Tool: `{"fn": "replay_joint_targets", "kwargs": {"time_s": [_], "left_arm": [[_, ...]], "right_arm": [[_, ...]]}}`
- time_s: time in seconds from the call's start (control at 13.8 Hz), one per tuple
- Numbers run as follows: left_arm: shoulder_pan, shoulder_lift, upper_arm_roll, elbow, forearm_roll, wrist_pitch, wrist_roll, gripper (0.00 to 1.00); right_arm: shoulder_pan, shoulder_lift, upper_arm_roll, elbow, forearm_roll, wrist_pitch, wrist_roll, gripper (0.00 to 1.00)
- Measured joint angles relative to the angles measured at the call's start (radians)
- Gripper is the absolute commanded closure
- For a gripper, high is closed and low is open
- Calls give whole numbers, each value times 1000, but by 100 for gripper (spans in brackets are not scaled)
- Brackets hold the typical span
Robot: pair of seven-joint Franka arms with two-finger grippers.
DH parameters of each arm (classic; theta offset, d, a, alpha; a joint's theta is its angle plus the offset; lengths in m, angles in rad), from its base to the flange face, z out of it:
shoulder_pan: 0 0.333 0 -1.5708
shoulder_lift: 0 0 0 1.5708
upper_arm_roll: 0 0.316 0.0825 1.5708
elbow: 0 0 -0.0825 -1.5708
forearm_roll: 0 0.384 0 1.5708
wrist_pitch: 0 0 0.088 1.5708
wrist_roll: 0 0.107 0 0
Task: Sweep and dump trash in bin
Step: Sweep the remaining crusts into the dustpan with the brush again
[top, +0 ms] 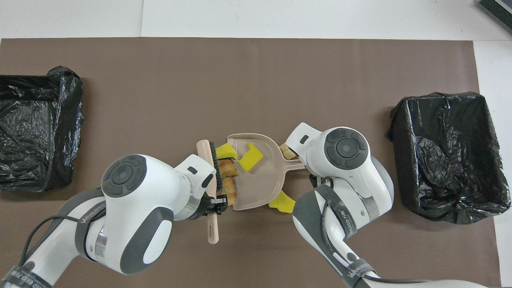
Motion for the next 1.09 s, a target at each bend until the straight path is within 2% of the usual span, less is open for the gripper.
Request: {"fn": "replay_joint_targets", "kwargs": {"time_s": [0.22, 0.58, 0.73, 1.09], "left_arm": [[41, 20, 2, -23, 0, 24, 58, 100], [37, 68, -10, -54, 0, 65, 79, 100], [5, 76, -21, -54, 0, 73, 61, 100], [-153, 74, -33, -44, -2, 111, -77, 100]], "right_arm": [[2, 0, 1, 0, 0, 1, 6, 100], [2, 0, 1, 0, 0, 2, 8, 100], [2, 0, 1, 0, 0, 3, 8, 100], [2, 0, 0, -1, 0, 4, 13, 100]]}}
